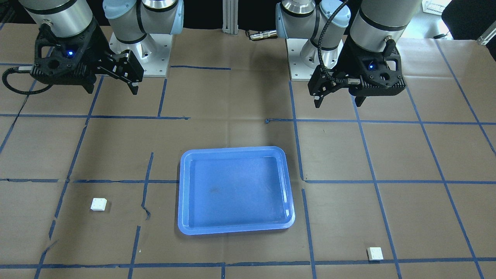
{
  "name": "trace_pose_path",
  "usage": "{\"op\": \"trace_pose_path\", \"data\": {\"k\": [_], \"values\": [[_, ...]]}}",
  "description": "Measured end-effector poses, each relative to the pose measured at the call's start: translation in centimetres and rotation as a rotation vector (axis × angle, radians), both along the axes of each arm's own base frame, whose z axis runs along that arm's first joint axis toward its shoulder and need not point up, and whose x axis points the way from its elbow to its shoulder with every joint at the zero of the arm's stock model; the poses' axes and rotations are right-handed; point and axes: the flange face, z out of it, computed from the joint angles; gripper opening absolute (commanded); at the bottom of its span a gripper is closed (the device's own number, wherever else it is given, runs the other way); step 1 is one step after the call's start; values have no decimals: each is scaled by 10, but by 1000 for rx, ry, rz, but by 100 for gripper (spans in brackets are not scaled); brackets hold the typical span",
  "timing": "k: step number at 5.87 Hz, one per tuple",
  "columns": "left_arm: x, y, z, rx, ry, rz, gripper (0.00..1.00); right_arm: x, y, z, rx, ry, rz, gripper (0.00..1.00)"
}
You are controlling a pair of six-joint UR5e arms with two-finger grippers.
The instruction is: Assemble white blocks and place on blue tray
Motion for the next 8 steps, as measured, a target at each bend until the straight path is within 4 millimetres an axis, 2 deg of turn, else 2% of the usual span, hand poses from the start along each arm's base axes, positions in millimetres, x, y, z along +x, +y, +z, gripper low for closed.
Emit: {"op": "trace_pose_path", "data": {"k": [5, 6, 7, 8], "values": [[7, -4, 1, -11, 2, -1, 99, -1, 1, -2, 14, 2, 7, 100], [14, -12, -4, -25, 1, -15, 99, -1, 0, -2, 8, -3, 71, 100], [29, -28, -18, -30, -3, -61, 99, -3, -2, -2, 1, -9, 198, 100], [57, -53, -41, -22, -4, -85, 99, -7, -5, -4, -2, -16, 335, 100]]}}
